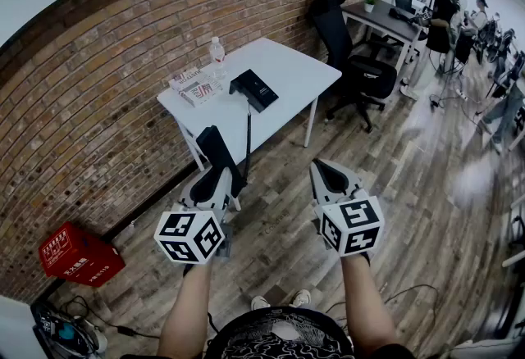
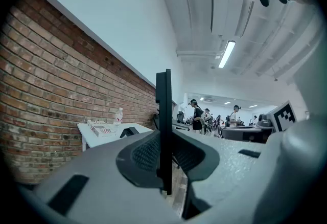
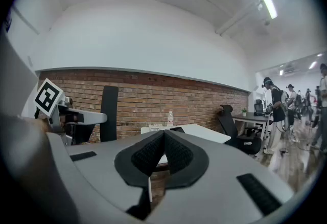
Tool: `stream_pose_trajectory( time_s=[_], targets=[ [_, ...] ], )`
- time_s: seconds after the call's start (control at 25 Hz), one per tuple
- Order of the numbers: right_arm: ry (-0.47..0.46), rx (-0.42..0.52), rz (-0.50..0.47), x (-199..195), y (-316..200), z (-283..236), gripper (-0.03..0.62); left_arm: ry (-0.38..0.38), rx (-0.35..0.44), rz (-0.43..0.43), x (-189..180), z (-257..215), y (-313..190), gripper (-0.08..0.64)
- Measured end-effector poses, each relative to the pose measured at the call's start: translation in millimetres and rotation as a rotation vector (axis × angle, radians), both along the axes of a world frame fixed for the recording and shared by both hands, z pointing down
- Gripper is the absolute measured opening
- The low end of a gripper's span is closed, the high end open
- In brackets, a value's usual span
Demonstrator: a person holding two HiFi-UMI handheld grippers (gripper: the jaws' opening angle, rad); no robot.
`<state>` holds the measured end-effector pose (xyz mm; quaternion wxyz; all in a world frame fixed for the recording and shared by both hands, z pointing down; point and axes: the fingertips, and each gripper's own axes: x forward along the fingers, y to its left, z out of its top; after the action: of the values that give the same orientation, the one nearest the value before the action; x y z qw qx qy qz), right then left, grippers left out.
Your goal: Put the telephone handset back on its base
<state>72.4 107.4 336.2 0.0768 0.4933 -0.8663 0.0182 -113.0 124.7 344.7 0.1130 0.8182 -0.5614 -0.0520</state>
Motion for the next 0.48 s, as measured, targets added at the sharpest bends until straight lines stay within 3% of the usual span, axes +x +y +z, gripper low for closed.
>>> stream_pose_trajectory(
  time_s=[0.48],
  targets=[
    [-0.015, -0.003, 0.022, -15.7, -2.3, 3.3, 0.002, 0.006, -0.015, 0.015, -21.7, 8.4, -8.2, 0.074]
  ],
)
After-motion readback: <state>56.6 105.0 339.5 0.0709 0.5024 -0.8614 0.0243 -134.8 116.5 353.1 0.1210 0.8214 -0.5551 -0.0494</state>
